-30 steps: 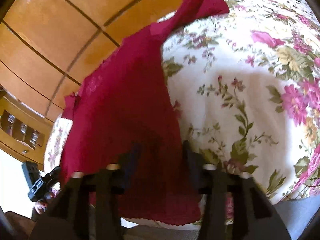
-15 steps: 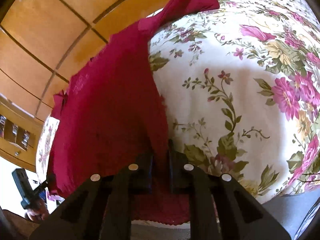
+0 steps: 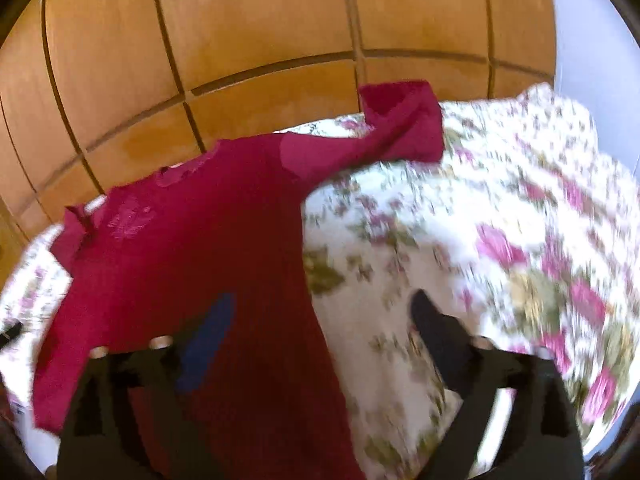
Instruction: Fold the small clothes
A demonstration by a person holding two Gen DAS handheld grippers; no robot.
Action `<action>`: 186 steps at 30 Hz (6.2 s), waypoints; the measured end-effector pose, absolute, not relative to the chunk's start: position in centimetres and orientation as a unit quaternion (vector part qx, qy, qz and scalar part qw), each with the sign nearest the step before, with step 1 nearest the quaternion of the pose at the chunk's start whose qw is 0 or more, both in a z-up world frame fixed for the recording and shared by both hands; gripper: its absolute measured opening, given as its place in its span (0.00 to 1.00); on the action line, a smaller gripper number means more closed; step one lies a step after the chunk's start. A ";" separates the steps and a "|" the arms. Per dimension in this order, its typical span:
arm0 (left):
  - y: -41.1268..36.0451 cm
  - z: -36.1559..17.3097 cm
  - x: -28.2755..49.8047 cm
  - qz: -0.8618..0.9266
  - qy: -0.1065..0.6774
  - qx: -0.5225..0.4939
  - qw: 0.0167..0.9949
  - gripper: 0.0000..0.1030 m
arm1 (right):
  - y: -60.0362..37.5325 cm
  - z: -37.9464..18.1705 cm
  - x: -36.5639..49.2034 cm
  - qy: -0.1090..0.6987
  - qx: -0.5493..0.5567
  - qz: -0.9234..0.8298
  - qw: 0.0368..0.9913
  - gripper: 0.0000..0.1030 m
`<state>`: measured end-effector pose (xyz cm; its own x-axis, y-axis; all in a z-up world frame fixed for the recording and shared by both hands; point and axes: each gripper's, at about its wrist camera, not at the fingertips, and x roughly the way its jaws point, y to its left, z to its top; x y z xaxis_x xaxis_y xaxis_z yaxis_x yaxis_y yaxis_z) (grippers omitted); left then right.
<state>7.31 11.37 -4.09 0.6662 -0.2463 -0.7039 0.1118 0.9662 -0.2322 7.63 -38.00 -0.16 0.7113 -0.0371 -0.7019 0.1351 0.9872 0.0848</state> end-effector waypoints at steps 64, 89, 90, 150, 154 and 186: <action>-0.3 -3.2 19.9 -0.051 0.357 -0.023 0.932 0.67 | -37.6 -5.0 12.7 0.391 0.049 -0.080 0.916 0.98; 8.7 -8.7 23.7 0.074 0.379 -0.199 0.901 0.52 | -28.9 -4.4 30.2 0.465 0.197 0.110 0.856 0.05; 8.8 -8.7 23.6 0.074 0.377 -0.199 0.902 0.52 | -29.2 -3.5 30.2 0.449 0.188 0.101 0.868 0.05; 0.9 -8.4 24.2 0.000 0.395 -0.045 0.918 0.82 | -41.9 -2.3 28.8 0.368 0.200 -0.014 0.908 0.61; 0.7 -8.6 23.8 0.000 0.398 -0.039 0.917 0.85 | -48.7 -3.6 25.7 0.384 0.206 -0.134 0.890 0.63; -0.8 -9.8 25.4 -0.005 0.416 -0.015 0.909 0.97 | -49.4 -6.1 29.3 0.432 0.006 -0.165 0.887 0.26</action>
<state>25.38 -0.78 -9.81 0.6537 -0.0217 -0.7565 -0.0035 0.9995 -0.0318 29.30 -49.41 -6.10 0.5726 -0.2874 -0.7678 0.2971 0.9456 -0.1324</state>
